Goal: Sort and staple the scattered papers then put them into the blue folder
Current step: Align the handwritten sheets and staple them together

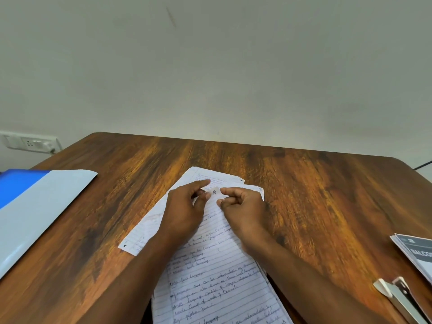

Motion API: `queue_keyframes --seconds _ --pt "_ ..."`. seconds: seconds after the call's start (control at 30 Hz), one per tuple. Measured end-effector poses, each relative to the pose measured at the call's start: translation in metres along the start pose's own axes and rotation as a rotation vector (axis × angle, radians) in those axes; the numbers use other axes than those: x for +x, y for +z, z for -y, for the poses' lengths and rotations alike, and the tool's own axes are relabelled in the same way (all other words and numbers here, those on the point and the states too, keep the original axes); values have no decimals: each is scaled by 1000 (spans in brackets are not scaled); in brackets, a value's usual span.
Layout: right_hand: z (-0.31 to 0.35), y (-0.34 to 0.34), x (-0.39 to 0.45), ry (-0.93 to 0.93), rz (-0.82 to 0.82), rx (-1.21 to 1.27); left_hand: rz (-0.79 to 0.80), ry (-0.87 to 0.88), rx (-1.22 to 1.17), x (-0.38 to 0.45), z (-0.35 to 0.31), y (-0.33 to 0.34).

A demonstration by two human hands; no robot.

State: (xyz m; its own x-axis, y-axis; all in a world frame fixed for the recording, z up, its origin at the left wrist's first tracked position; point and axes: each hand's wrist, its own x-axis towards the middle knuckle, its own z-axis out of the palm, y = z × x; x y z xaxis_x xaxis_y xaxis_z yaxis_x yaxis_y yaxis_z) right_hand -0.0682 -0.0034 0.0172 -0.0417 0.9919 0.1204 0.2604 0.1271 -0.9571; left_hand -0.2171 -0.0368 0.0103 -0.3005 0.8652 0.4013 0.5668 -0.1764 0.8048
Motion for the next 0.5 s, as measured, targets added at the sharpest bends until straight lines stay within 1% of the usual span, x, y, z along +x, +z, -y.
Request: queue_keyframes --seconds 0.07,0.17,0.33,0.5 --pt "0 2 -1 -22 -3 -18 -33 -3 -18 1 1 -1" --pt "-1 2 -1 -26 -3 -21 -5 3 -19 1 0 0" --pt "-2 -6 10 32 58 -24 7 7 -11 2 3 -1" --pt "1 -33 36 122 -64 -6 37 -47 -54 3 5 0"
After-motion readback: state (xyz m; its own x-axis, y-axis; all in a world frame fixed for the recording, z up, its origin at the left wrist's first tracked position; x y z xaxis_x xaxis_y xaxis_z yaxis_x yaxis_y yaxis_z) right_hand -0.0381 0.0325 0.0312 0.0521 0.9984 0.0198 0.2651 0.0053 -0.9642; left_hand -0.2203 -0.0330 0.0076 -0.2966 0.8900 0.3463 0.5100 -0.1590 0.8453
